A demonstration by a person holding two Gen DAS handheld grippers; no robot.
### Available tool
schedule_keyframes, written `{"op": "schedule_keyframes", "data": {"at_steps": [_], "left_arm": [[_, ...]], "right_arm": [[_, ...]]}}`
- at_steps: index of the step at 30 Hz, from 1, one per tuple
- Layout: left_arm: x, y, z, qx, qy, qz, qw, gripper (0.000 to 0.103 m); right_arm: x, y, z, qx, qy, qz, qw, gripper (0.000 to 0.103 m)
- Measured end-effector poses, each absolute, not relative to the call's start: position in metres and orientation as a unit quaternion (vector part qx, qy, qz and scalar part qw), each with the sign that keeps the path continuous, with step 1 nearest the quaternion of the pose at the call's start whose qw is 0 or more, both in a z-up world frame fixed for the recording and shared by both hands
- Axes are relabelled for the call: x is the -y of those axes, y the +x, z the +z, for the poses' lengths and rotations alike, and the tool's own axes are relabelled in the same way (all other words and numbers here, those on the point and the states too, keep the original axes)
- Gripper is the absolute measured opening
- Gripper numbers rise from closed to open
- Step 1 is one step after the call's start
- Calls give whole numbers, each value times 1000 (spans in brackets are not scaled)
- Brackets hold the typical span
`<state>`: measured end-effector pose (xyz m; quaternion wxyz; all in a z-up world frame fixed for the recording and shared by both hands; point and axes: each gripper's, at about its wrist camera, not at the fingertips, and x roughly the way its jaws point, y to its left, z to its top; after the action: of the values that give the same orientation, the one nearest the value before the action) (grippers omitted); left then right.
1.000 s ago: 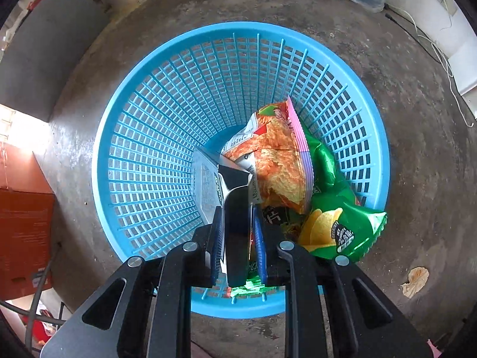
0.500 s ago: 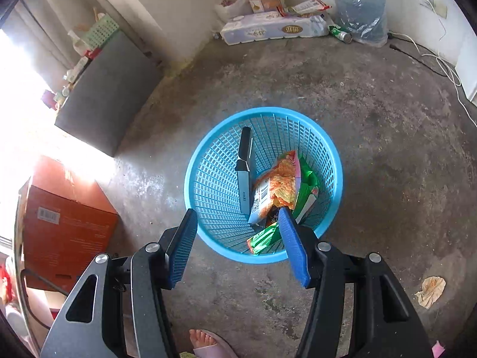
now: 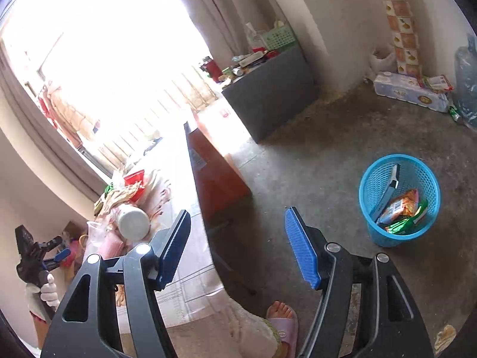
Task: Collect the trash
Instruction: 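Move both grippers back to the table toward the plastic container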
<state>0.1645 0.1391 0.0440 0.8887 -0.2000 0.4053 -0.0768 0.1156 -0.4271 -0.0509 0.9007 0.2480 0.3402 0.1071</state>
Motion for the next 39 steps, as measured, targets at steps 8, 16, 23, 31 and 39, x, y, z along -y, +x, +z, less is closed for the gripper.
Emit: {"op": "schedule_keyframes", "data": {"at_steps": [8,16,23,31,39], "left_arm": [[-167,157,3,-425,-257,-60,866,89],[-179,172,12,-411,-233,-62,879,89],[-177,239,39,-420,-180,-96,884,89],[-172,298,8,-464,-145,-52,873,89],[-181,279,1,-465,-146,-55,871,61]], "right_arm": [[249,137,-44,-366,162,287,871,64],[115,153,-43,-380,-9,357,853,74],[63,187,-46,-391,-78,364,842,82],[38,211,-69,-423,-97,354,829,82],[36,204,-79,-442,-97,366,813,82]]}}
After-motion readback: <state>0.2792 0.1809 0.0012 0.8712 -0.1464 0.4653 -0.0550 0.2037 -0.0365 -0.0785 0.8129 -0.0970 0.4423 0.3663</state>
